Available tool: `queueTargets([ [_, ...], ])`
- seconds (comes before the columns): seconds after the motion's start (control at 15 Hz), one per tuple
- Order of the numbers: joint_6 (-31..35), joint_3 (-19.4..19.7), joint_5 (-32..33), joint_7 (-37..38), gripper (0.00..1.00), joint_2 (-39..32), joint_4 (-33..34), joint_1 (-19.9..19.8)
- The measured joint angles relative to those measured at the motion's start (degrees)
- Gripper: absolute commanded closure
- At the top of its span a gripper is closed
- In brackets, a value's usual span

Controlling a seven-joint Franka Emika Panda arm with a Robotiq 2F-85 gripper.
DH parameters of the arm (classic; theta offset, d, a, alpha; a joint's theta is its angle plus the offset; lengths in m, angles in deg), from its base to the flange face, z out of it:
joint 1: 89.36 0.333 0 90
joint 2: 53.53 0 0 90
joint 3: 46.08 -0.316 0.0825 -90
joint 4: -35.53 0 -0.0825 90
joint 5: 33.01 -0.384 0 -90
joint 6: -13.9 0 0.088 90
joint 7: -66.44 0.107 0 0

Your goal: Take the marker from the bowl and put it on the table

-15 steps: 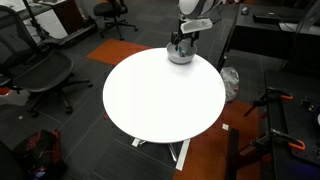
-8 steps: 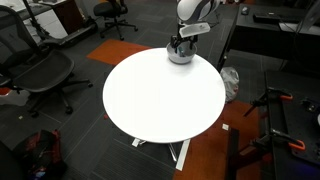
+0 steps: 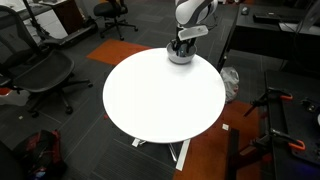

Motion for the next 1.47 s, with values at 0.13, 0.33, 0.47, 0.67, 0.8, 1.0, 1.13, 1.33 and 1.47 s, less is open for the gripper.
queueTargets([
  [0.13, 0.0, 0.0, 0.0, 0.0, 0.80, -0.4, 0.4, 0.0],
  [0.33, 0.0, 0.1, 0.0, 0.0, 0.99, -0.8, 0.8, 0.0],
  [0.47, 0.0, 0.1, 0.0, 0.0, 0.95, -0.9, 0.9, 0.0],
  [0.67, 0.1, 0.1, 0.0, 0.0, 0.95, -0.9, 1.1, 0.3],
  [0.8, 0.6, 0.2, 0.1, 0.0, 0.95, -0.4, 1.2, 0.8],
  [1.0, 0.9, 0.8, 0.5, 0.0, 0.95, 1.5, 1.1, 2.2],
  [1.13, 0.9, 1.5, 1.1, 0.0, 0.95, 3.4, 0.4, 3.4],
  [1.33, 0.9, 2.2, 2.6, 0.0, 0.95, 6.9, -1.2, 5.0],
  [1.47, 1.0, 2.3, 3.8, 0.0, 0.95, 9.5, -3.0, 5.8],
])
